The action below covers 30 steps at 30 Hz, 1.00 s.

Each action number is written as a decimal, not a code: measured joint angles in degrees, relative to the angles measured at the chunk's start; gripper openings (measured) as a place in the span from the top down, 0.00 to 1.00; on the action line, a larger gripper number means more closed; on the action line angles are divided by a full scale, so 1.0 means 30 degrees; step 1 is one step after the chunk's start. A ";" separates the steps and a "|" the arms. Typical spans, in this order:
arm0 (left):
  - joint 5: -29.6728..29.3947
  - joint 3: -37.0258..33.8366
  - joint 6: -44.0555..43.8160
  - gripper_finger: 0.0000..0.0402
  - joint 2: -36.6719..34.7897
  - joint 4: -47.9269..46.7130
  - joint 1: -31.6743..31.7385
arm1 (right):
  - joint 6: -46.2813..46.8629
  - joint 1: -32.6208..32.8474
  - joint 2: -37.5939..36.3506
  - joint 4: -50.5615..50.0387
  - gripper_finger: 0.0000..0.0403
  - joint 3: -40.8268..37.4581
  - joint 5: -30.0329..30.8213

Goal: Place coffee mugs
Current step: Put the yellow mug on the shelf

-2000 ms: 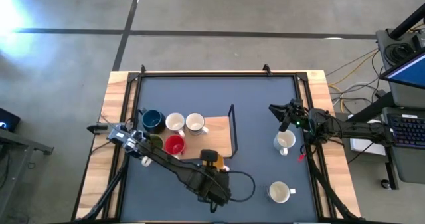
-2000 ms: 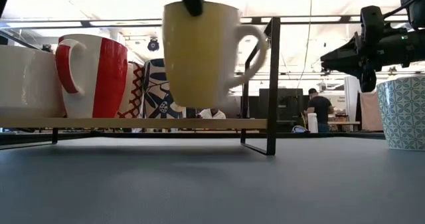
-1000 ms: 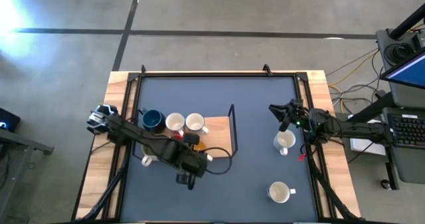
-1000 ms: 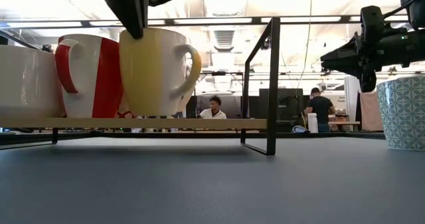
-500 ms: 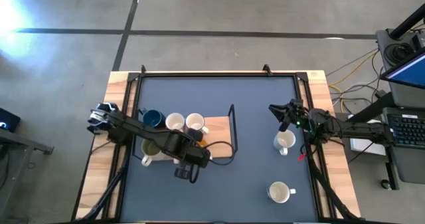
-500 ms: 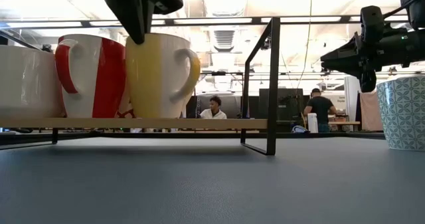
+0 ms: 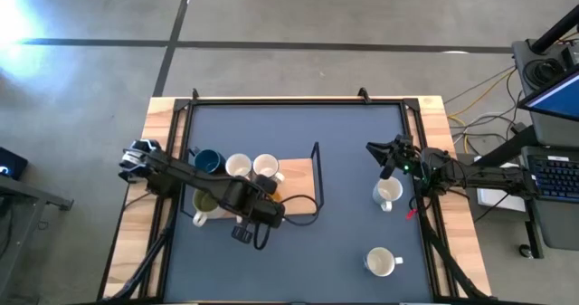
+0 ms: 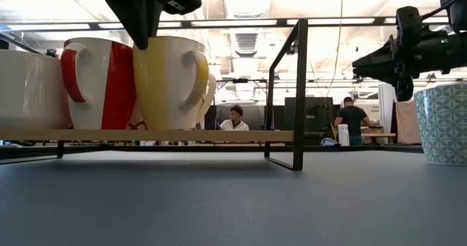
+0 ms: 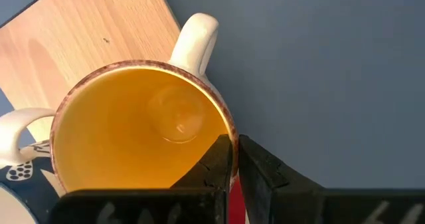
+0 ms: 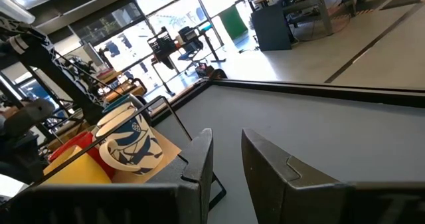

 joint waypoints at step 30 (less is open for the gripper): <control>0.0448 -0.0007 -0.1446 0.94 -0.0123 -0.0409 0.0537 | 0.0007 -0.0007 0.0000 0.0001 0.83 0.0000 0.0000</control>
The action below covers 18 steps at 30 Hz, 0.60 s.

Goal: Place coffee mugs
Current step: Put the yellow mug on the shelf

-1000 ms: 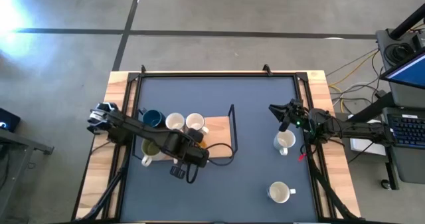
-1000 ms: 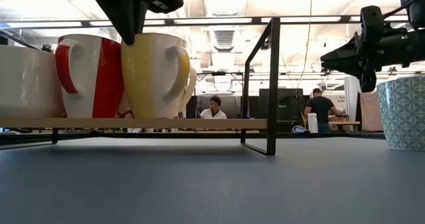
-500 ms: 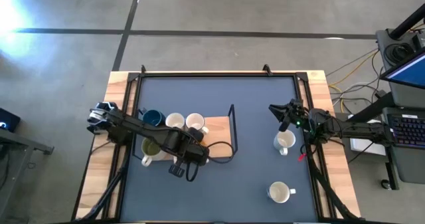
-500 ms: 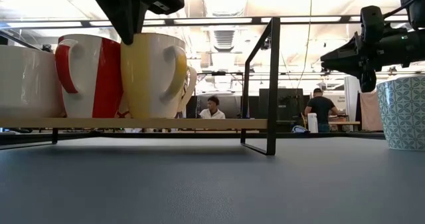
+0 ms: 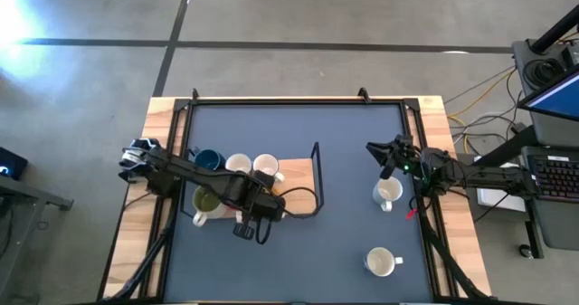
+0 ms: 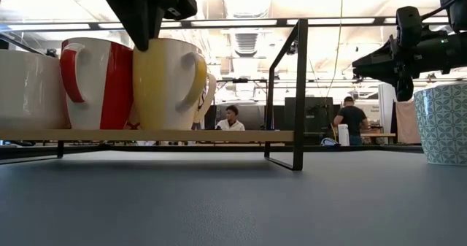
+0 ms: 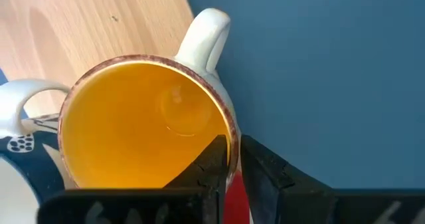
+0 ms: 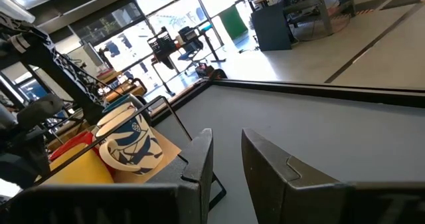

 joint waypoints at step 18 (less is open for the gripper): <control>-0.0806 0.1208 -0.1325 0.82 -0.0729 0.0135 0.0010 | -0.0007 0.0007 -0.0007 0.0000 0.83 0.0000 0.0000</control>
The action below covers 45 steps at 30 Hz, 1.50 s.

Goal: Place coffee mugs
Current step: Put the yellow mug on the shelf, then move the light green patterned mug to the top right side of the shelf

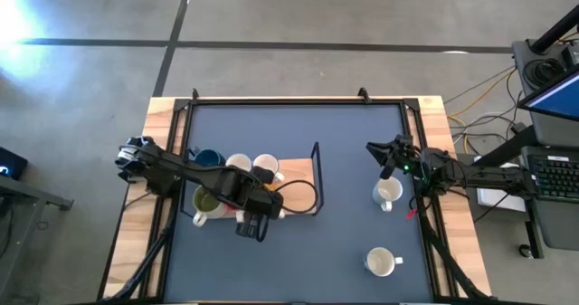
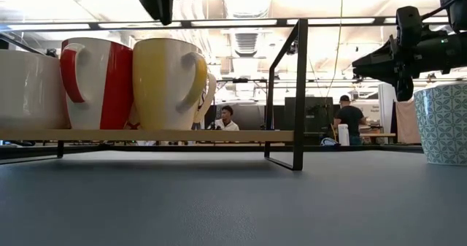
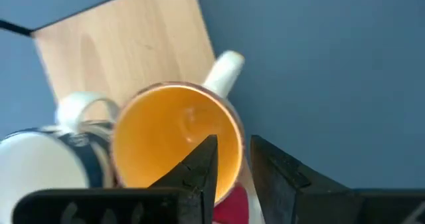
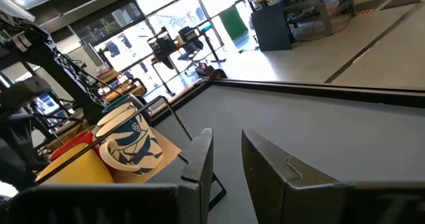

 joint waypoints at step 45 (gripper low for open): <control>-0.8827 -1.0650 -0.4104 0.81 -1.6477 0.8018 0.0182 | -0.3814 -0.0138 0.0022 0.0058 0.83 0.0000 0.3865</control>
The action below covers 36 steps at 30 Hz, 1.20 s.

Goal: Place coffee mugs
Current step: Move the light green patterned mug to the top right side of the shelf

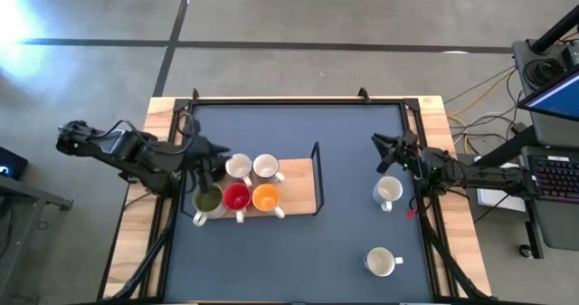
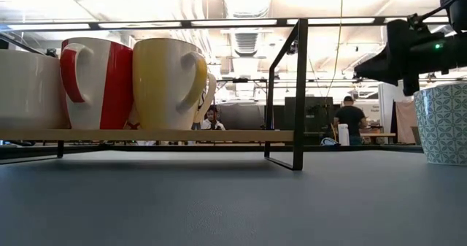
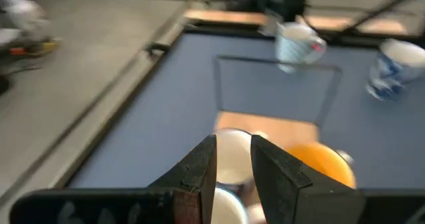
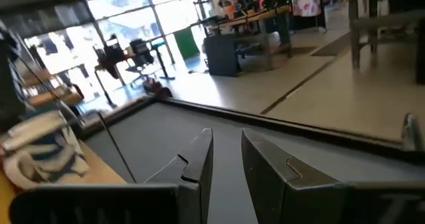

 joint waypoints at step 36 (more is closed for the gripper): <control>-0.4851 -0.0007 -0.2096 0.81 -0.0412 -0.0382 0.0015 | 1.0030 -0.0036 0.0109 0.4711 0.83 0.0000 0.3974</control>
